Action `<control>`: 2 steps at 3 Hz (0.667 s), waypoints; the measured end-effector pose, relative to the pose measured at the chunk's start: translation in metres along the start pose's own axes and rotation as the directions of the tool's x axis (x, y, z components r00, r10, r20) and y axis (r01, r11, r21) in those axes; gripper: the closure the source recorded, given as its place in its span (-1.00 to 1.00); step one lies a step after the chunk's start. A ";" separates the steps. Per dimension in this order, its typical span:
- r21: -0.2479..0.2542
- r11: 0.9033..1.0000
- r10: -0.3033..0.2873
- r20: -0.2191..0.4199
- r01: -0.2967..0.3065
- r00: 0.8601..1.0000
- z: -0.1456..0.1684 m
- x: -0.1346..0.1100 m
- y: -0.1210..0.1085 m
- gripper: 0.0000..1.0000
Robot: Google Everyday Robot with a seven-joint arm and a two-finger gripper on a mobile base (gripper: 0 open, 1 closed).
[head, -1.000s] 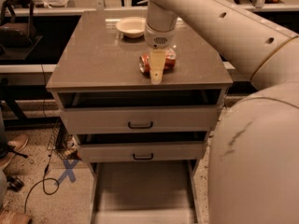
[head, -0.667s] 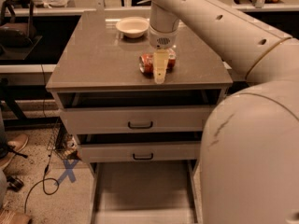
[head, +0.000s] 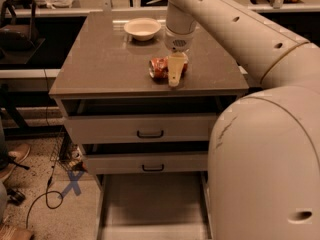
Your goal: Place coke can into bottom drawer
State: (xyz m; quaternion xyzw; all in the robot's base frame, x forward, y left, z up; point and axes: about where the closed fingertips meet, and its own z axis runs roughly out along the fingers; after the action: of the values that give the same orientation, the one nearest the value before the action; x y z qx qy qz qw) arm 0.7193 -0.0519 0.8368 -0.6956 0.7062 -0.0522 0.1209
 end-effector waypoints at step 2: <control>0.001 1.000 -0.004 0.003 0.004 1.000 -0.007 0.000 -0.001 0.28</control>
Offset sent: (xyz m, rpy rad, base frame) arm -0.0048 -0.0027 0.0205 0.0052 -0.0090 0.0094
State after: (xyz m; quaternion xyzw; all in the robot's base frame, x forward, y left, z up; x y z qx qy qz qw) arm 0.7190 -0.0527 0.8438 -0.6969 0.7048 -0.0518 0.1220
